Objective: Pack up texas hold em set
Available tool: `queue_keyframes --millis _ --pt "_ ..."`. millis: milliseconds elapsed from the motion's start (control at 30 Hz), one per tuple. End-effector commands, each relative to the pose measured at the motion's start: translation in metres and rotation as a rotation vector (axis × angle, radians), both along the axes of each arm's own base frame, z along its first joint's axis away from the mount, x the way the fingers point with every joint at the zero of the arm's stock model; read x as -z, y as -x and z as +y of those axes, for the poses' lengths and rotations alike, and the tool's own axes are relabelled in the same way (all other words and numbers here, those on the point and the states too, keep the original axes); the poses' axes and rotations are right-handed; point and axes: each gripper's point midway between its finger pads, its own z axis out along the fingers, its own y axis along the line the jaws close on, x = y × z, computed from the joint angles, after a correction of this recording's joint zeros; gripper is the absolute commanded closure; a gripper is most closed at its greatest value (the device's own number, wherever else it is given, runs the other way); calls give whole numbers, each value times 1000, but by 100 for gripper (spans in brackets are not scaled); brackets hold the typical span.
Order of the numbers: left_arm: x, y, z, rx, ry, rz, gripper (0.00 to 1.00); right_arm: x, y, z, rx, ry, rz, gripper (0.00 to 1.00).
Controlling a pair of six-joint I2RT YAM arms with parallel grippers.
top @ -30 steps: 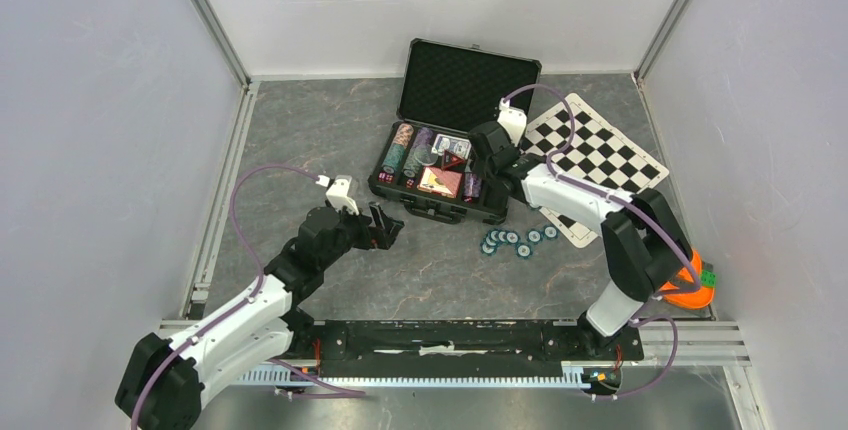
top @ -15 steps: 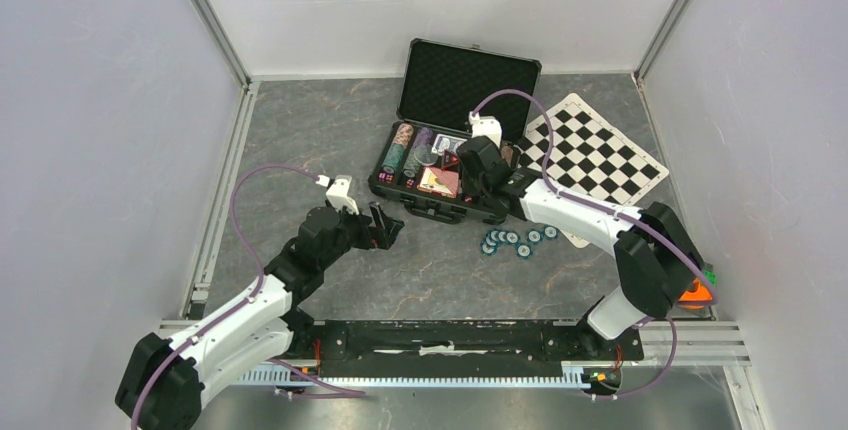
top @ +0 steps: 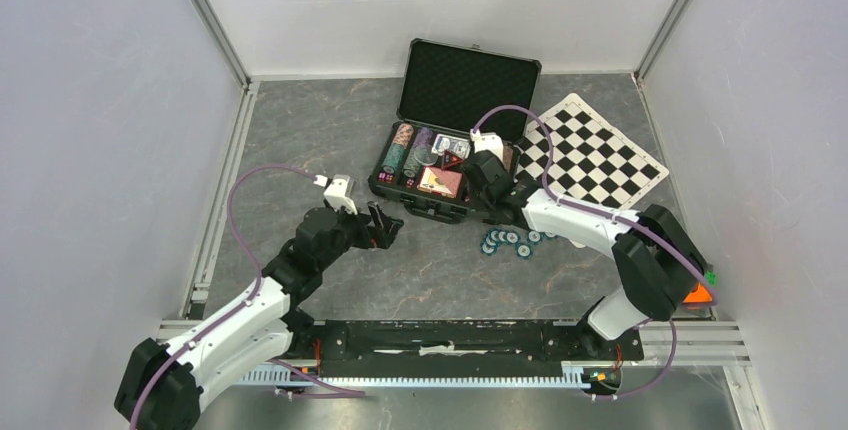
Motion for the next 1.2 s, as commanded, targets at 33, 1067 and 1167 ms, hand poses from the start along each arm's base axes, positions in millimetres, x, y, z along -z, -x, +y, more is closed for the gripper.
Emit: queue_keyframes --millis 33,1067,1167 --pt "-12 -8 3 -14 -17 -62 0 -20 -27 4 45 20 -94 96" --pt "-8 -13 20 -101 -29 -38 0 0 23 80 -355 -64 76 82" --pt "-8 -14 22 -110 -34 -36 0 7 34 96 -412 -96 119 81"
